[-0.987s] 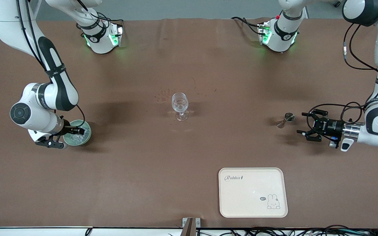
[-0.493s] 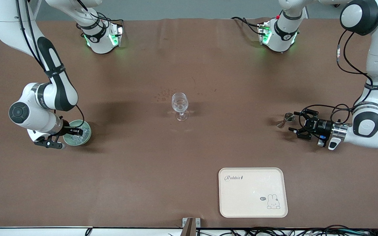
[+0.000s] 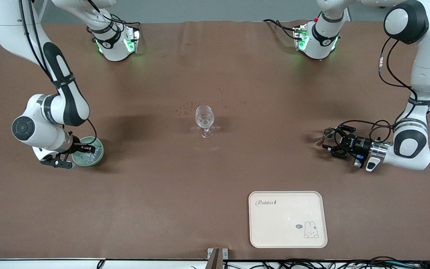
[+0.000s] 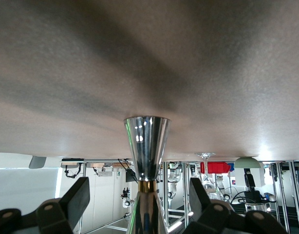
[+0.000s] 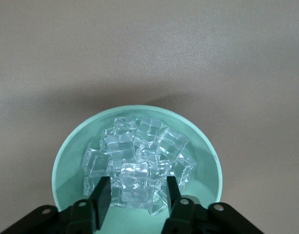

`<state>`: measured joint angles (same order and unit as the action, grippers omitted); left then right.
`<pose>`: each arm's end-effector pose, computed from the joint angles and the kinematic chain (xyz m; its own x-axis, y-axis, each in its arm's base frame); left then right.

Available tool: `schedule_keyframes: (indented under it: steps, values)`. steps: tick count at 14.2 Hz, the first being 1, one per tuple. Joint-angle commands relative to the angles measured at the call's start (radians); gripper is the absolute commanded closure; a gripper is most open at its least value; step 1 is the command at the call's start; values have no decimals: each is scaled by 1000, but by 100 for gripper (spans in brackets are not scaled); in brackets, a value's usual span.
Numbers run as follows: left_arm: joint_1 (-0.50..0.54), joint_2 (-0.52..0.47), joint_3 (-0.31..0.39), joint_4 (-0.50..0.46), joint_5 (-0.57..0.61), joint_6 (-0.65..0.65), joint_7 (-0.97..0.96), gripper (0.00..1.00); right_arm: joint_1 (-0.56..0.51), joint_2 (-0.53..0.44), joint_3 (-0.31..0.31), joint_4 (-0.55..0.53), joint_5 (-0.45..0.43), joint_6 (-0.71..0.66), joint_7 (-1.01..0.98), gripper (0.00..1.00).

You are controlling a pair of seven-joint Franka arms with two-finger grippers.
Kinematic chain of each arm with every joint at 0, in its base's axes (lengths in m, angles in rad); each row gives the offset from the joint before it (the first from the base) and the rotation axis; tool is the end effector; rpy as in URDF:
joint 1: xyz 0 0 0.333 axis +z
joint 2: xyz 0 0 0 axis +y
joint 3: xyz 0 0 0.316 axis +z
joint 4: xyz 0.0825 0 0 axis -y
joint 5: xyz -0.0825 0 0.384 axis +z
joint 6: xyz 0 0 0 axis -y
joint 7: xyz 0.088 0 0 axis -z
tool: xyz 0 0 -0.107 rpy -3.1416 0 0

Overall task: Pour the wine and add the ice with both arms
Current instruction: 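Grasp ice cube with the right gripper while the left gripper grasps jigger, then lift the ice cube with the right gripper while the left gripper lifts jigger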

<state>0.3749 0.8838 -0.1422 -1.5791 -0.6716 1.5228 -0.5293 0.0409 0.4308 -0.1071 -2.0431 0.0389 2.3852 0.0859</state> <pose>0.5900 0.0750 0.1154 0.1890 0.3366 -0.9225 0.8859 -0.4637 0.0123 0.5867 -0.0378 0.2222 0.9813 -0.1734 -0.0833 -0.1717 -0.9848 0.0277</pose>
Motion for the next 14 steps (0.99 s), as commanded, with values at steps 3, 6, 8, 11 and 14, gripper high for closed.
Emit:
schedule_keyframes:
  steps: [3,6,8,11,14]
  values:
    - [-1,17,1,2,-19,-4,14,12,-10,-17,7,-22,16,9,-21,70]
    - [-1,21,0,1,-19,-12,14,17,-10,-17,7,-16,18,8,-20,87]
    - [-1,21,-2,-4,-19,-12,14,24,-10,-17,7,-11,18,6,-18,91]
    - [-1,21,-2,-4,-19,-15,14,33,-7,-17,9,3,18,-12,-17,95]
    - [-1,20,-2,-2,-22,-36,20,46,-4,-23,7,111,48,-182,-18,98]
